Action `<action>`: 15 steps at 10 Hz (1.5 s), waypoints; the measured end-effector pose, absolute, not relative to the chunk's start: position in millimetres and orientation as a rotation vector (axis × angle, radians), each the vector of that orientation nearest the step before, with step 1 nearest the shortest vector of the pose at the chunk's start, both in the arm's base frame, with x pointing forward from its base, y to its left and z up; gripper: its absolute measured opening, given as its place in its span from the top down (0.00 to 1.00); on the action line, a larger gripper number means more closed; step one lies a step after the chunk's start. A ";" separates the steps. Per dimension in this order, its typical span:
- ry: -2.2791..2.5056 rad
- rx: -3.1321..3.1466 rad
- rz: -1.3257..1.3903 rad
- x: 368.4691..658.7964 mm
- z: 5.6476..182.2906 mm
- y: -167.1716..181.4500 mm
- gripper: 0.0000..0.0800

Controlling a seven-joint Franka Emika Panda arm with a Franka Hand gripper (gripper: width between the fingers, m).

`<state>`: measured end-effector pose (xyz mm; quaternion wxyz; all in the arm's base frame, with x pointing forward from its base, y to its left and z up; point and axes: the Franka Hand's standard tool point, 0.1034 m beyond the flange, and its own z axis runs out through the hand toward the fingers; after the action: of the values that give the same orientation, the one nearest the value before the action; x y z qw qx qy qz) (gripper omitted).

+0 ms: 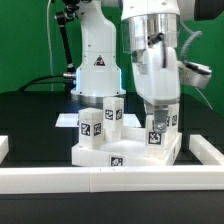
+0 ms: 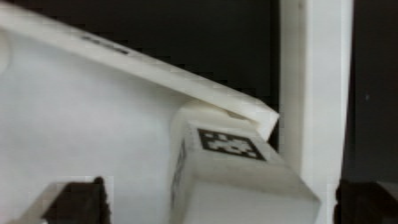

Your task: Assemble square table

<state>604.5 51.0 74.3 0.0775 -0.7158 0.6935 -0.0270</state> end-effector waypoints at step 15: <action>0.581 -3.035 -0.193 609.6 78.3 51.4 0.19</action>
Offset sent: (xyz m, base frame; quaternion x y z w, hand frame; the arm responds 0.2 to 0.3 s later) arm 0.0041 0.0159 0.0028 -0.0203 0.0019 -0.1981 0.9800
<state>609.6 51.4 78.3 0.0229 -0.9800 0.1875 -0.0624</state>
